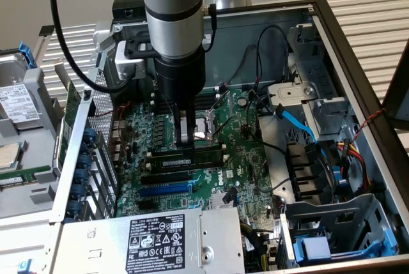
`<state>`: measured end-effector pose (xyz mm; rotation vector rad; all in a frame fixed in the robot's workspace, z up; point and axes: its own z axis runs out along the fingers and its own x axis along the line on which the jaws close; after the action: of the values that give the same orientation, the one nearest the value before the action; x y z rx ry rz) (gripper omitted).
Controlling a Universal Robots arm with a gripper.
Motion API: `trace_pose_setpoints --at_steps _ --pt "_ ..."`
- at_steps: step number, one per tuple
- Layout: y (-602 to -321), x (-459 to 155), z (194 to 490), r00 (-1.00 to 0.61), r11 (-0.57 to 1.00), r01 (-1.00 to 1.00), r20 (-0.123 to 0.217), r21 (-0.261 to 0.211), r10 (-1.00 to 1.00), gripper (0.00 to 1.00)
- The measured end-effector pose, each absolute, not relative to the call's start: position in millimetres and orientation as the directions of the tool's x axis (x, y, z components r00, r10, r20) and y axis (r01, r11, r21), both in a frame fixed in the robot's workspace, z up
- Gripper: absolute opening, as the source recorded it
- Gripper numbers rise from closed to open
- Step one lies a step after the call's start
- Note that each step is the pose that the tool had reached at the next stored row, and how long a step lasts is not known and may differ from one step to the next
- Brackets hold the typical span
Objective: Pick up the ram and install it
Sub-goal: 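Press down the ram until it locks into place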
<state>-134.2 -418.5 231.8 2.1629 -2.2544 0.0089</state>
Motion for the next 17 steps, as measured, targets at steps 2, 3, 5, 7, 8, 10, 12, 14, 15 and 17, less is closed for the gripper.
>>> trace_pose_setpoints --at_steps 2,3,5,7,8,10,12,14,15,17 --pt "-418.7 -134.3 231.9 -0.041 0.041 -0.999 0.016 0.008 -0.999 0.11" --pt "-418.8 -134.3 231.9 -0.041 0.041 -0.999 0.015 0.009 -0.999 0.11" --pt "-419.0 -134.3 231.8 -0.041 0.041 -0.999 0.014 0.009 -0.999 0.11" --pt "-419.1 -134.3 231.6 -0.041 0.041 -0.999 0.012 0.009 -0.999 0.11" --pt "-419.2 -134.3 231.5 -0.041 0.041 -0.999 0.012 0.01 -0.999 0.11" --pt "-419.5 -134.3 231.4 -0.041 0.041 -0.999 0.01 0.01 -0.999 0.11" --pt "-419.7 -134.3 231.2 -0.041 0.041 -0.999 0.009 0.011 -0.999 0.11" --pt "-420.0 -134.3 231.1 -0.041 0.041 -0.999 0.008 0.011 -0.999 0.11" --pt "-420.1 -134.3 231.1 -0.041 0.041 -0.999 0.007 0.012 -0.999 0.11" --pt "-420.4 -134.3 230.9 -0.041 0.041 -0.999 0.005 0.012 -0.999 0.11"
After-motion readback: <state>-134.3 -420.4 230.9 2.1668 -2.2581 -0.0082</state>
